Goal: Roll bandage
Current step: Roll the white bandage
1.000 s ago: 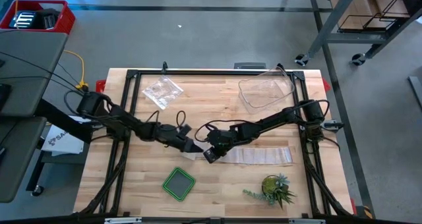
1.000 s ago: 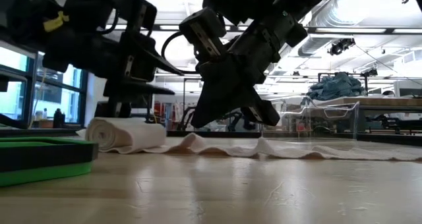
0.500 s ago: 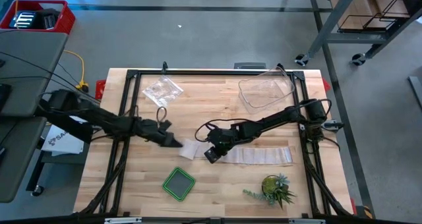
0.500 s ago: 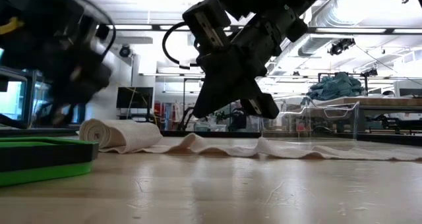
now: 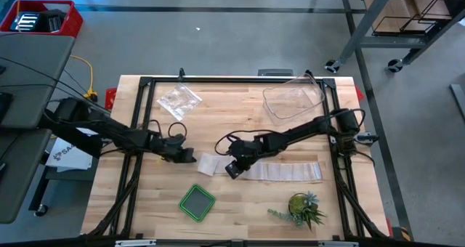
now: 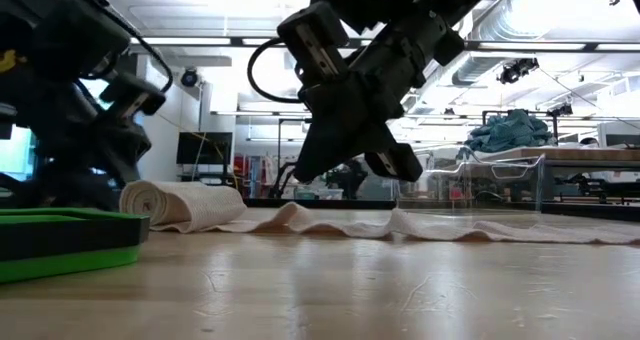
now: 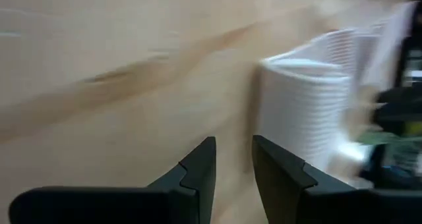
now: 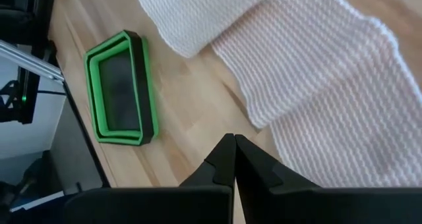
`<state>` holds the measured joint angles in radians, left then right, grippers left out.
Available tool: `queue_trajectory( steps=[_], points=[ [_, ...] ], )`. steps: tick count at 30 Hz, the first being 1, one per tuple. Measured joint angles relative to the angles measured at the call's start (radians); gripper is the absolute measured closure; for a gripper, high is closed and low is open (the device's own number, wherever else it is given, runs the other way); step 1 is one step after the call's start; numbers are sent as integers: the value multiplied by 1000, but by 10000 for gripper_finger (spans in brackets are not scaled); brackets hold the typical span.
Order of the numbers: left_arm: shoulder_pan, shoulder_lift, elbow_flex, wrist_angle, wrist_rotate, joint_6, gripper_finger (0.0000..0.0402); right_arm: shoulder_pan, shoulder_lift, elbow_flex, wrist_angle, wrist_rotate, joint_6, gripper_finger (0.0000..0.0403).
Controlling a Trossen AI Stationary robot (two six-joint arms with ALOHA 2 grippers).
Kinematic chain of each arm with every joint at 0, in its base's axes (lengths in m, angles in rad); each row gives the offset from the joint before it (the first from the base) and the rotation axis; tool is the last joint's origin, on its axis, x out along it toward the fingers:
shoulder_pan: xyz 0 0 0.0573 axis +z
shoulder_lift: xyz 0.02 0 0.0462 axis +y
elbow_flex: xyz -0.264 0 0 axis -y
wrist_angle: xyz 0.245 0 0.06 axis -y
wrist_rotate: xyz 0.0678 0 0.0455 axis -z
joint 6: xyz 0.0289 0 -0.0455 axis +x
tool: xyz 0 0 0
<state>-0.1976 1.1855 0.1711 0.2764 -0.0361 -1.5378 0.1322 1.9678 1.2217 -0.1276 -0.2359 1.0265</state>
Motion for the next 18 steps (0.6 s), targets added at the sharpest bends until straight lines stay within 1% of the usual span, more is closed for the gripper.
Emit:
queue_trajectory(
  steps=[2,3,6,13,15,18],
  points=[
    [0,43,2,112,-17,-6,310,-6,0,0,5,-4,-12,403],
    [2,65,8,143,-26,-9,310,-9,-5,0,1,-4,-14,403],
    [6,113,40,143,-26,-7,310,-10,-29,0,-25,-3,-25,403],
    [7,220,147,144,-14,42,310,-9,-126,0,-286,62,-91,403],
    [10,231,178,143,-2,69,310,-9,-169,0,-355,88,-108,403],
    [17,203,197,140,-3,112,310,-4,-231,-12,-450,128,-109,403]
  ],
)
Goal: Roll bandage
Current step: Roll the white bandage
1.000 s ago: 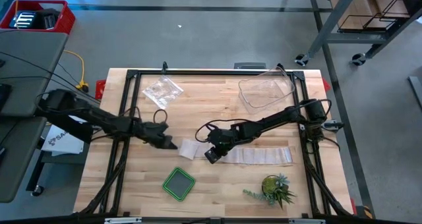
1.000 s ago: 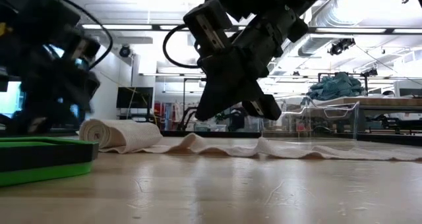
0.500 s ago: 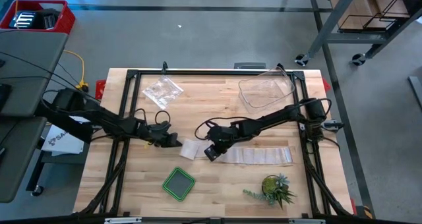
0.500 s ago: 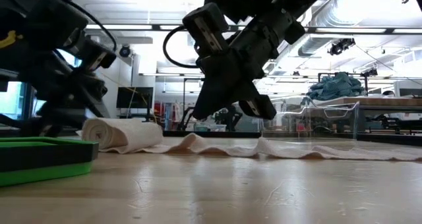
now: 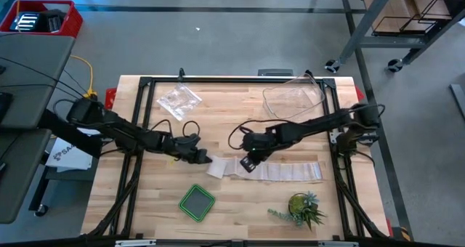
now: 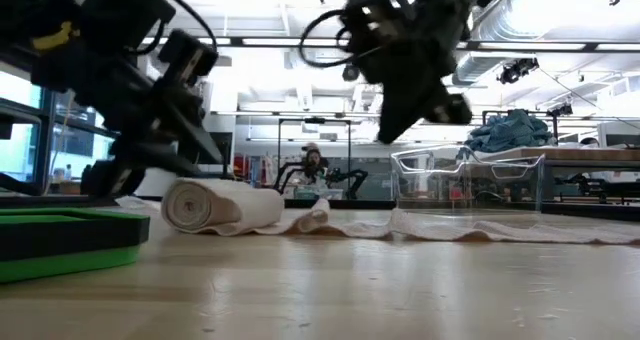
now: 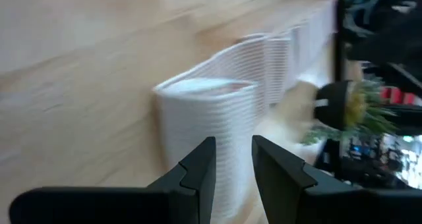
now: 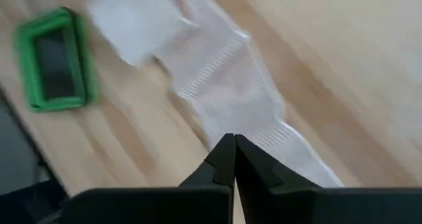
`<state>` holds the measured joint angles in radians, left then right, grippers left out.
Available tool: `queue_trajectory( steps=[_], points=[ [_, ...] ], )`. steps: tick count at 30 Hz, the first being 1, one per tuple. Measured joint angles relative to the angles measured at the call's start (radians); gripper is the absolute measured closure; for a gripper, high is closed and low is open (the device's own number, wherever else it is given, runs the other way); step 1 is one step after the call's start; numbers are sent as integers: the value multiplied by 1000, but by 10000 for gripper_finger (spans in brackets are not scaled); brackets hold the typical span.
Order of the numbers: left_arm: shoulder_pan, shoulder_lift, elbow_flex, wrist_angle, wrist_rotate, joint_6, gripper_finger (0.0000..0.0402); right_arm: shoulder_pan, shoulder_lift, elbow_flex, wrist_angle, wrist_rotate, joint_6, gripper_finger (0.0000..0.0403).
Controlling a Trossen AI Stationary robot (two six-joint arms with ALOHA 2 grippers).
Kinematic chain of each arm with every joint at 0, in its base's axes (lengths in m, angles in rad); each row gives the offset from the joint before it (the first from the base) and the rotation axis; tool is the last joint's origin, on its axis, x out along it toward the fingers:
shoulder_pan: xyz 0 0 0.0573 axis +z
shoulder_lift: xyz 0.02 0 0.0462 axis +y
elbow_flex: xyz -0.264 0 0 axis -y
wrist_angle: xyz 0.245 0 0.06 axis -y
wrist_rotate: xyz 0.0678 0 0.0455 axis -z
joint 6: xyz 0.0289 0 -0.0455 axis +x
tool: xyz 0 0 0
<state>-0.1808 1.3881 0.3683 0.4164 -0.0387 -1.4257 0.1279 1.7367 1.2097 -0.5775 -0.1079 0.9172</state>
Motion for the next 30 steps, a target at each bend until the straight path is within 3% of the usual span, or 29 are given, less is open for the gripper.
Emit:
queue_trajectory(
  steps=[6,11,17,24,30],
  points=[
    [27,-180,-3,-194,-29,33,310,41,-105,-196,-25,-2,146,403],
    [23,-238,27,-231,-53,52,314,91,-195,-425,205,6,378,403],
    [1,-77,214,-317,1,198,334,121,-241,-515,322,45,486,403],
    [5,151,544,-714,92,665,377,121,-240,-519,370,76,489,403],
    [2,276,655,-808,72,869,400,120,-240,-518,386,79,489,403]
  ],
)
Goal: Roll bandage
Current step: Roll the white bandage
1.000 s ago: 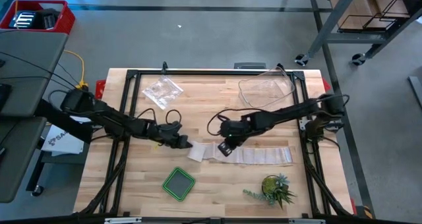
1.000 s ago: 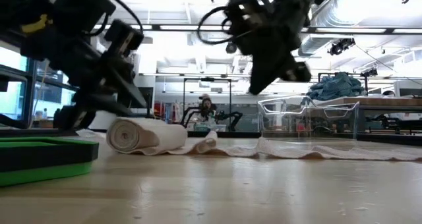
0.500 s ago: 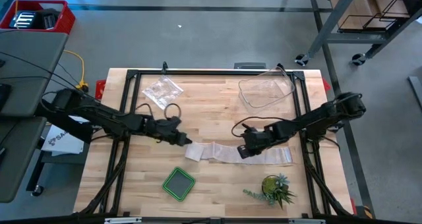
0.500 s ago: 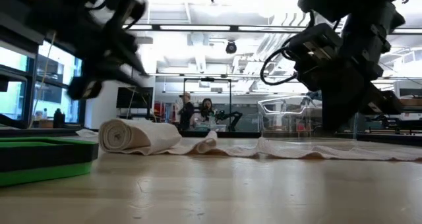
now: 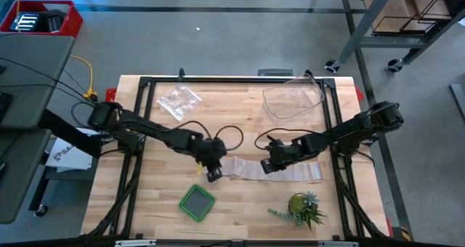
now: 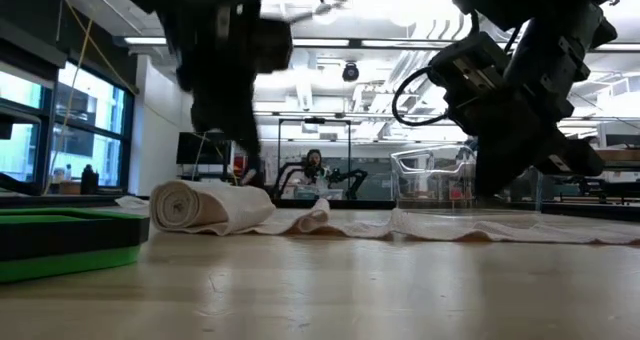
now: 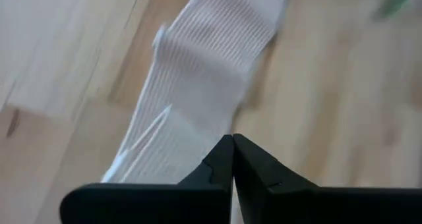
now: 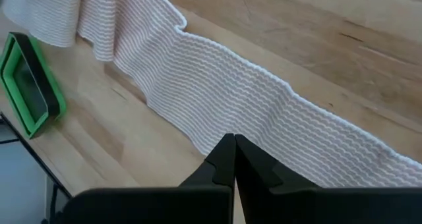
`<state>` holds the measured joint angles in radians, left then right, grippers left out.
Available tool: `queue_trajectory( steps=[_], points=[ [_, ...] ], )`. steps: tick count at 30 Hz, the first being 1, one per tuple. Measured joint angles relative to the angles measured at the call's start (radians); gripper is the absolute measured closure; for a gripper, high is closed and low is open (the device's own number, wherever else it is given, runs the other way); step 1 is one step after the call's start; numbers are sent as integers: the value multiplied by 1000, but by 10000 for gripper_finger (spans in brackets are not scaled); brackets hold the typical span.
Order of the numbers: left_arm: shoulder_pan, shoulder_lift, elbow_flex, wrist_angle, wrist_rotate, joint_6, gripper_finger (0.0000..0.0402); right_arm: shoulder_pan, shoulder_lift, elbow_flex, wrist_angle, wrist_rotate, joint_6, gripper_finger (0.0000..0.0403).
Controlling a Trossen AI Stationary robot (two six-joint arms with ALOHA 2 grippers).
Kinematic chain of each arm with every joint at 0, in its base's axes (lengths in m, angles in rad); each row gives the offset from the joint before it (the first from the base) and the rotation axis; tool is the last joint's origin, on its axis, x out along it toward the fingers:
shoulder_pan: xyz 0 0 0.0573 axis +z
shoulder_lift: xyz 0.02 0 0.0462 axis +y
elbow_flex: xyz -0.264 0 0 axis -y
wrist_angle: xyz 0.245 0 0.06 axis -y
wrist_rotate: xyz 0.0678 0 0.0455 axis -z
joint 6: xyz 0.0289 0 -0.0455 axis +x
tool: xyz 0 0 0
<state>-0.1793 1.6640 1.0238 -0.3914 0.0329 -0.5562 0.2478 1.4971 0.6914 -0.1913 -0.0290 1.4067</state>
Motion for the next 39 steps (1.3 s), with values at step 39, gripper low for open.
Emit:
queue_trajectory(
  steps=[39],
  points=[
    [-61,-183,-247,-162,-120,-489,401,-40,167,105,-17,-77,-71,403]
  ],
)
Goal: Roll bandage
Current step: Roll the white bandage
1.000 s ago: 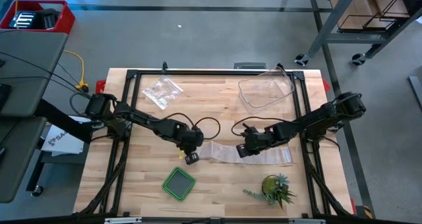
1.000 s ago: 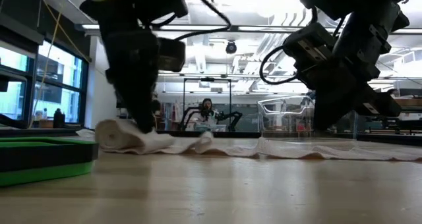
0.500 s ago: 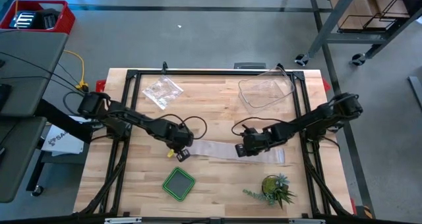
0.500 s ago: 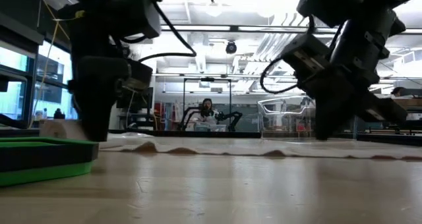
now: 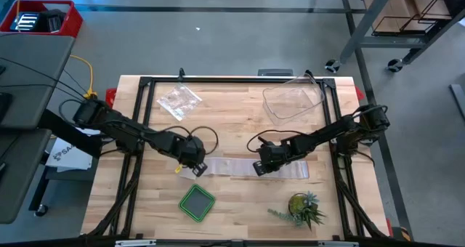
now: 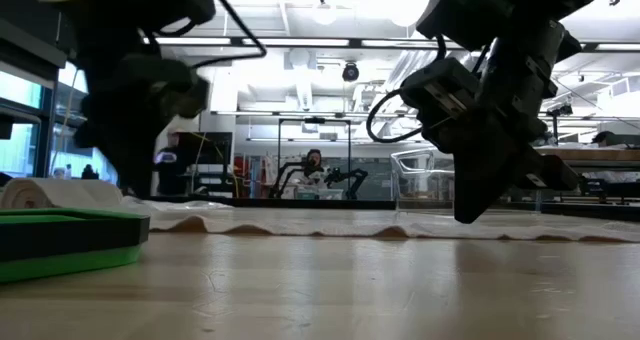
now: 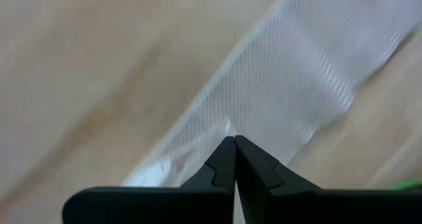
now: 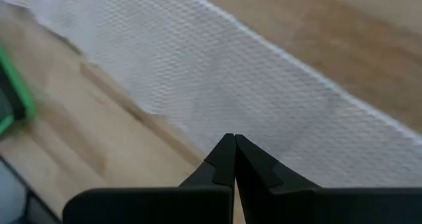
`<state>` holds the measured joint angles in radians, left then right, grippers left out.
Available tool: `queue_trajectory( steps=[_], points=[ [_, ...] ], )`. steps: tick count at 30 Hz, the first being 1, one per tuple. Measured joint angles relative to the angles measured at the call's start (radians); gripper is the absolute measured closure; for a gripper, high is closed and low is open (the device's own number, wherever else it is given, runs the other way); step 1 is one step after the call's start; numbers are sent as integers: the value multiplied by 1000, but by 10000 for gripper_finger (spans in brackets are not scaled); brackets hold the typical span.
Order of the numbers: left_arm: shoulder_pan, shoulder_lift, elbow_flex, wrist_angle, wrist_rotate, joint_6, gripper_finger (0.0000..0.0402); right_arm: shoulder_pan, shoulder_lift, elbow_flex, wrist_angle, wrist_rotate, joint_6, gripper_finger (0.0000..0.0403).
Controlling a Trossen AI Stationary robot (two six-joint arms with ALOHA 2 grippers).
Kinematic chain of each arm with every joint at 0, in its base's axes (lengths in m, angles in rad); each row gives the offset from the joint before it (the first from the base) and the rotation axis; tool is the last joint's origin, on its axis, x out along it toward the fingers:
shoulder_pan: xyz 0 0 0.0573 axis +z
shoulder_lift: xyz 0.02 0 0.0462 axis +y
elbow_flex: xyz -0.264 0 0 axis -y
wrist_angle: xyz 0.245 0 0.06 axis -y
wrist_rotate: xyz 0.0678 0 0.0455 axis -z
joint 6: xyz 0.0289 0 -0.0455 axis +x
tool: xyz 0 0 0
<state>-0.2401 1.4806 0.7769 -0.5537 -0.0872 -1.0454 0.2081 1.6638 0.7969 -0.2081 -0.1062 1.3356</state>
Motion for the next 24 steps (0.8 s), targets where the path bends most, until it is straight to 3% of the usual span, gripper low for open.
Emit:
queue_trajectory(
  steps=[8,12,15,20,24],
  points=[
    [34,-188,2,-100,-36,-3,401,-6,0,10,-23,-7,-15,403],
    [-56,-316,1,-375,-73,-112,401,-3,0,10,-19,-10,-9,403],
    [-166,-439,-23,-467,-117,-307,401,-3,0,10,-18,-12,-9,403],
    [-332,-559,-200,-375,-143,-688,401,-11,0,10,-9,-22,-12,403],
    [-378,-535,-319,-164,-144,-822,401,-19,0,10,-8,-30,-12,403]
  ],
)
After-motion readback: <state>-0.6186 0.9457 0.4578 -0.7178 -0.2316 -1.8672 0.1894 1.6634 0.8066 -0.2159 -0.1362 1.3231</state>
